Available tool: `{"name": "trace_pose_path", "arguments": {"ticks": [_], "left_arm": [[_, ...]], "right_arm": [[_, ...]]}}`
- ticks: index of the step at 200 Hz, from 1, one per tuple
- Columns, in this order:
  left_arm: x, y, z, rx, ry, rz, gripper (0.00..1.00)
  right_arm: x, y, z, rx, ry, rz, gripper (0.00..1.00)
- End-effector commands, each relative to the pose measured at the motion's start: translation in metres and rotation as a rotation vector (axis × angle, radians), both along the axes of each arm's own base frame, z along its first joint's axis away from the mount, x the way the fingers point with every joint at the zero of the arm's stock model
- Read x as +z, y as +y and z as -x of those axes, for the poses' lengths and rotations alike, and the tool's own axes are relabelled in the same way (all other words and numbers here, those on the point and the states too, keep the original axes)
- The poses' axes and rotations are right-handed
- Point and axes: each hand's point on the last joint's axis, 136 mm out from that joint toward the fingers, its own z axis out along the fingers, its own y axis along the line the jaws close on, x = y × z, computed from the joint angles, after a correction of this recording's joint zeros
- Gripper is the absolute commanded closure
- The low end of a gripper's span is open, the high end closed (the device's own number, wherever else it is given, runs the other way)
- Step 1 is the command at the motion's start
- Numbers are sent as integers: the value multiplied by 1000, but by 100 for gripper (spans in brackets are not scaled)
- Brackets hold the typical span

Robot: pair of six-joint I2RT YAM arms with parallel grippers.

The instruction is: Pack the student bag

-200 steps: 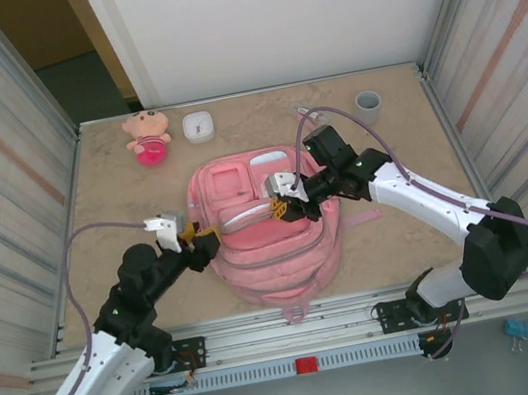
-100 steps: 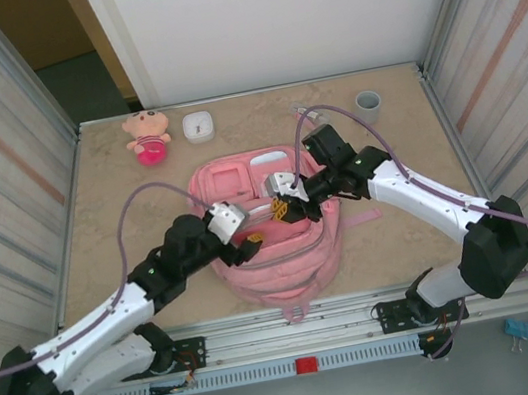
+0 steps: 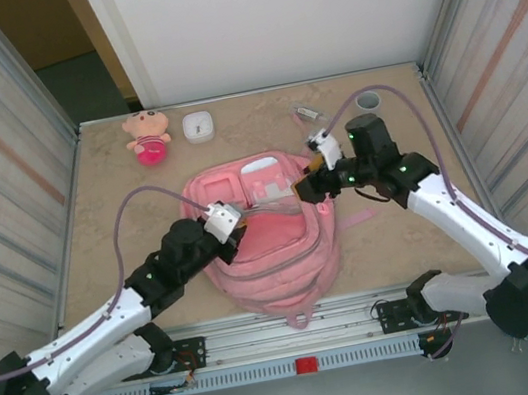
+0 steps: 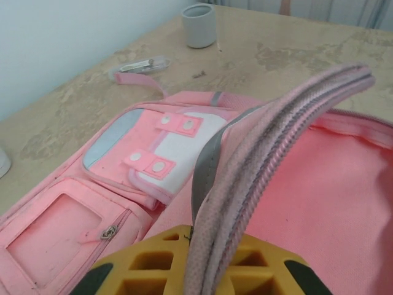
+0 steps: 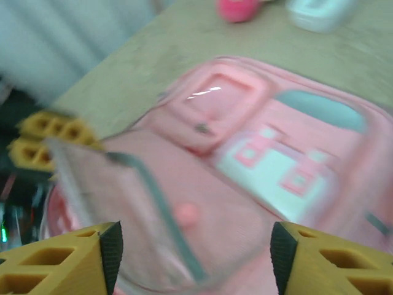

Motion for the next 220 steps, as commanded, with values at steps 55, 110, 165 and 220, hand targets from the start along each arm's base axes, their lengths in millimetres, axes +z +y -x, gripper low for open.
{"name": "trace_pose_path", "arguments": {"ticks": [55,110,165,220], "left_arm": [[3,28,13,129,44,134,100],[4,22,23,113,56,131,100],[-1,42,21,236,79,107,98],[3,62,21,311,73,158,86]], "right_arm": [[-109,-10,-15,-371,528,-187,34],[-139,30,-52,-352,536,-207,40],[-131,78,-103,-255,496,-279,42],[-123,66,-118,-276,459,-273,36]]}}
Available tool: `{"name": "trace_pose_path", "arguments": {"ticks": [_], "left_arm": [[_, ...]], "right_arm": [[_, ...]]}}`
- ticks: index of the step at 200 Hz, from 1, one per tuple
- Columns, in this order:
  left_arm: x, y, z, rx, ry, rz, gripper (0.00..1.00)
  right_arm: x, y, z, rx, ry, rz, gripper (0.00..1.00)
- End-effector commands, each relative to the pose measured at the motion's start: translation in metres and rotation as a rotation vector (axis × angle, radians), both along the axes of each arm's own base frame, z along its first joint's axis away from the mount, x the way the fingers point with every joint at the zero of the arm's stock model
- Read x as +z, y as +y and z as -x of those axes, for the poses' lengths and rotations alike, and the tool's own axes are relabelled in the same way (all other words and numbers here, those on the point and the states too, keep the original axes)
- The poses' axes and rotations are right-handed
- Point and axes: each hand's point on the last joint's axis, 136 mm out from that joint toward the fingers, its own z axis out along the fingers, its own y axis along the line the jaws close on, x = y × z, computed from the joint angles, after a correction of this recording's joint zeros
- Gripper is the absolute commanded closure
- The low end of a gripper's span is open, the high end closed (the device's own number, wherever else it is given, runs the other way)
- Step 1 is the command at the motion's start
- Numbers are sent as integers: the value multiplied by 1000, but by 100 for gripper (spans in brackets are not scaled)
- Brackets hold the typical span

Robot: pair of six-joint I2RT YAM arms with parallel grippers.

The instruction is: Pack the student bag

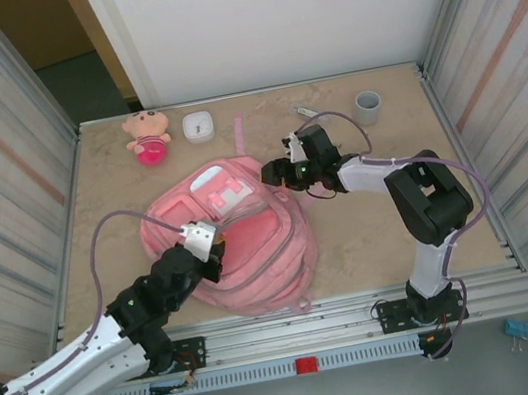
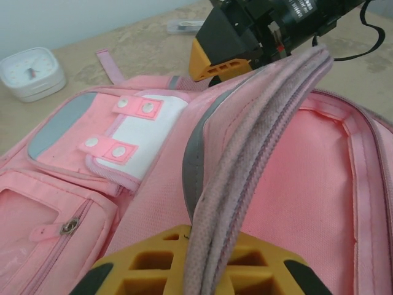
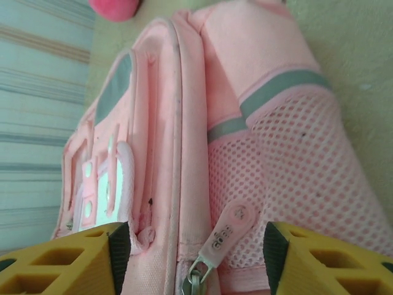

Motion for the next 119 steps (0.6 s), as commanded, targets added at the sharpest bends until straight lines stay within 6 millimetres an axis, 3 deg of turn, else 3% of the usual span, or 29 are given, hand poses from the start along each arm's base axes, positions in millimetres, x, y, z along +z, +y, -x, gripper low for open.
{"name": "trace_pose_path", "arguments": {"ticks": [1,13,28,38,76,107,119], "left_arm": [[19,8,-4,62,-33,86,85],[21,5,-4,54,-34,97,70],[23,1,-3,38,-27,106,34],[26,-3,-2,25,-22,126,24],[45,-2,-1,46,15,218,12],[50,15,-2,129,138,290,8],[54,13,1,86,171,333,7]], "right_arm": [[21,-11,-7,-17,-50,-11,36],[30,-26,-5,-26,-63,8,34],[39,-44,3,-26,-66,46,33],[45,-58,8,-22,-74,90,32],[57,-100,13,-2,-104,329,29],[64,-115,-14,-11,-153,454,27],[60,-117,-28,-14,-161,485,27]]}}
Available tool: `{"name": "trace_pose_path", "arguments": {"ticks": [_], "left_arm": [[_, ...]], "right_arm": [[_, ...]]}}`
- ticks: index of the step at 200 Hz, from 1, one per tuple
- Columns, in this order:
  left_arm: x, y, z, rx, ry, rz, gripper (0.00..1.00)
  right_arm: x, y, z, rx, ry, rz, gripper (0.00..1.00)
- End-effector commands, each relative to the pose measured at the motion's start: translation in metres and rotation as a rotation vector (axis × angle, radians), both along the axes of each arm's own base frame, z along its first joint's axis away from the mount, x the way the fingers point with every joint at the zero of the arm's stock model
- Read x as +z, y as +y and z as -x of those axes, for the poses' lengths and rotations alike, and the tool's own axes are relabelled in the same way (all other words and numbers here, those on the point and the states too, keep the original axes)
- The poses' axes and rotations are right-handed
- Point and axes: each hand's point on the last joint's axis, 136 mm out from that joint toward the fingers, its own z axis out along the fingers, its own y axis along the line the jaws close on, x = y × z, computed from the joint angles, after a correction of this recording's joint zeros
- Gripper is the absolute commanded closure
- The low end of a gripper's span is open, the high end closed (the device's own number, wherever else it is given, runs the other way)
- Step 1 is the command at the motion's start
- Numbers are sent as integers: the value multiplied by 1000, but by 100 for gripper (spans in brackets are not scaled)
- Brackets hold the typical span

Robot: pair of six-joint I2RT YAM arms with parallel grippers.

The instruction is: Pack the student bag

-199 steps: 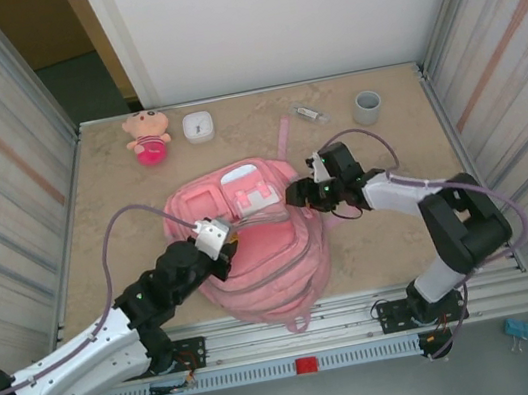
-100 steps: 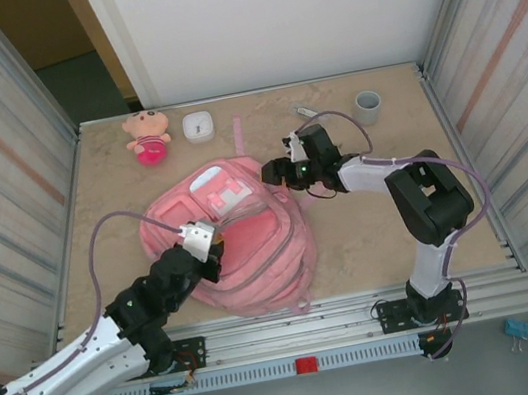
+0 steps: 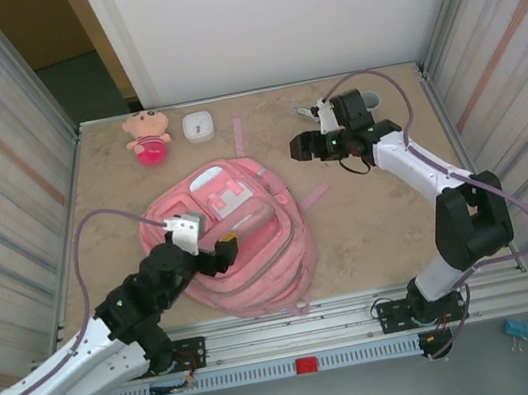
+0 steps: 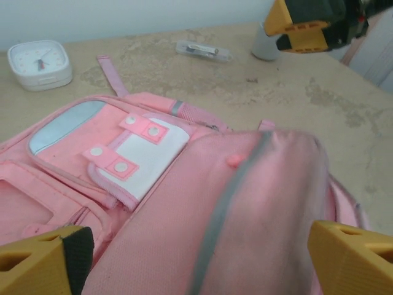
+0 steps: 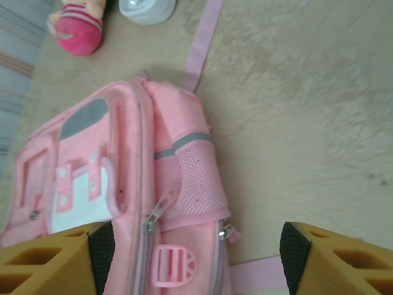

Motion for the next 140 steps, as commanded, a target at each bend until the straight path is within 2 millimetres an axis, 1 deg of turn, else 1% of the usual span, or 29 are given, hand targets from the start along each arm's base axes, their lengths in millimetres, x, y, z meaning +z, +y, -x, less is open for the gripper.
{"name": "trace_pose_path", "arguments": {"ticks": [1,13,28,37,48,69,72,87,100,114,120,122,124,140], "left_arm": [[18,5,5,-8,81,137,7],[25,1,8,-65,84,201,7],[30,6,5,-61,79,251,8],[28,13,1,-31,91,249,8],[23,20,-6,11,115,225,8],[11,27,-19,62,197,155,8],[10,27,-21,65,208,145,8],[4,23,-33,73,248,96,8],[3,19,-46,82,254,64,7],[5,11,-61,76,246,38,3],[6,7,-68,70,240,26,2],[7,7,-70,71,238,23,2],[7,5,-72,66,238,21,1],[11,-4,-90,50,245,8,1]], "right_arm": [[-22,-19,-13,13,23,168,27],[-23,-18,-28,13,16,178,26],[-28,-17,-45,13,18,187,26],[-28,-16,-57,12,4,200,25],[-33,-19,-71,4,-5,231,25],[-36,-25,-96,-4,-32,285,24],[-38,-26,-98,-4,-29,293,24],[-38,-33,-114,-10,-43,321,23],[-39,-41,-127,-20,-51,339,23],[-43,-49,-139,-25,-54,354,23],[-50,-53,-141,-20,-42,360,24],[-43,-53,-146,-22,-61,356,24],[-42,-53,-149,-22,-65,356,24],[-51,-63,-159,-28,-60,363,24]]}}
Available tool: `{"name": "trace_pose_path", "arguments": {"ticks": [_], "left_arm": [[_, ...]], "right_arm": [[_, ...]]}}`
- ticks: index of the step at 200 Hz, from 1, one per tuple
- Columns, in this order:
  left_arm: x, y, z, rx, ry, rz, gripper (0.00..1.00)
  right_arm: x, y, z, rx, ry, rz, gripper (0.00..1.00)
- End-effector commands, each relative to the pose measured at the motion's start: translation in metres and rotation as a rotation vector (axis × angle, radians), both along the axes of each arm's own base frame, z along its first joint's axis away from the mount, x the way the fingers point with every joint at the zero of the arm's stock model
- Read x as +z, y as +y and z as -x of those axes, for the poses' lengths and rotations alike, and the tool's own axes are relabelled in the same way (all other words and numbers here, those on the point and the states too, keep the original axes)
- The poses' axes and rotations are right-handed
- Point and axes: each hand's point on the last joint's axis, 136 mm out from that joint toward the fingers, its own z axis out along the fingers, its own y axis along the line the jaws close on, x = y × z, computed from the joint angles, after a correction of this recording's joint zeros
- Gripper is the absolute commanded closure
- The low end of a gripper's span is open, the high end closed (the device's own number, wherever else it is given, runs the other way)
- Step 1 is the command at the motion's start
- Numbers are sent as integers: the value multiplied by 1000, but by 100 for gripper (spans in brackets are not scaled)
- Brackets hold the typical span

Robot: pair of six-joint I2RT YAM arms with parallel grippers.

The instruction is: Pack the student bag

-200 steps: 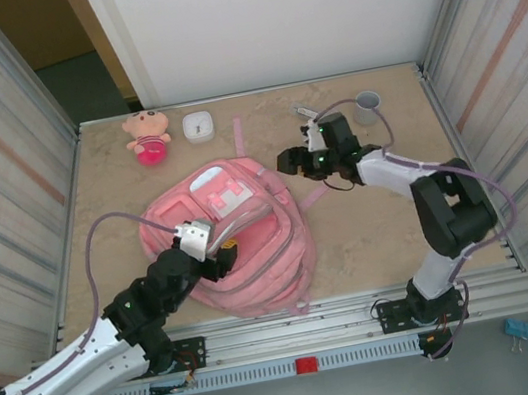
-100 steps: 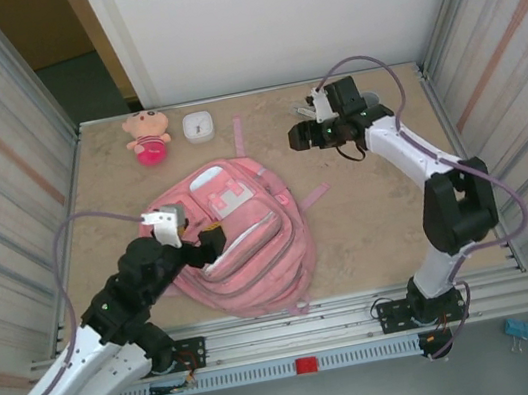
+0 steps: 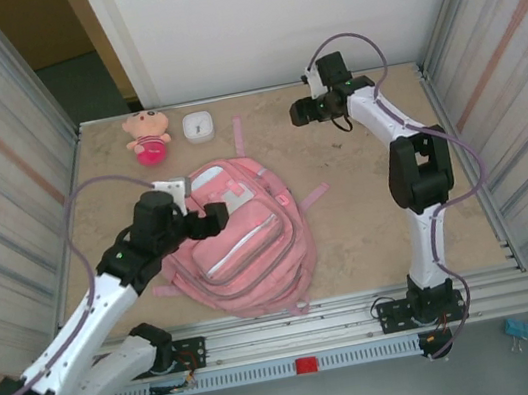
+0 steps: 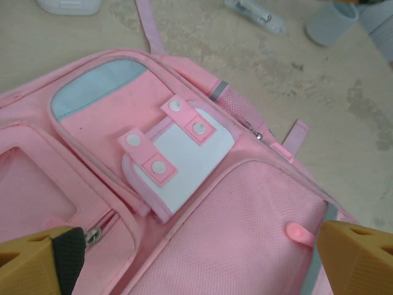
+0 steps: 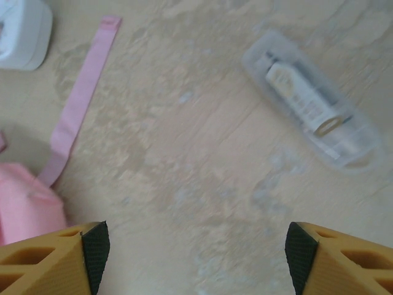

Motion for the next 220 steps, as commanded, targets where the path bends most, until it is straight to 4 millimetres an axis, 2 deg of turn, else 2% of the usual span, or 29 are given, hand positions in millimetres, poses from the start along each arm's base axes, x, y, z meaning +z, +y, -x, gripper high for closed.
{"name": "trace_pose_path", "arguments": {"ticks": [1,30,65,74,108,156,192,220], "left_arm": [[26,-13,-26,-46,-64,4,1],[27,-25,-63,-65,-22,50,2],[15,-43,-102,-91,41,43,1],[12,-49,-110,-104,54,43,1],[-3,-67,-138,-134,104,62,1],[-22,-78,-164,-142,163,121,1],[-32,-71,-174,-127,201,146,1],[-35,-62,-178,-116,210,146,1]], "right_arm": [[-14,-20,-14,2,14,57,24],[-35,-37,-36,-19,25,39,24],[-59,-52,-65,-47,33,-17,22],[-66,-52,-71,-44,37,-46,22],[-71,-48,-92,-42,46,-102,20],[-73,-40,-107,-112,49,-240,18],[-94,-35,-111,-209,137,-396,18],[-100,-37,-113,-254,156,-419,19]]}}
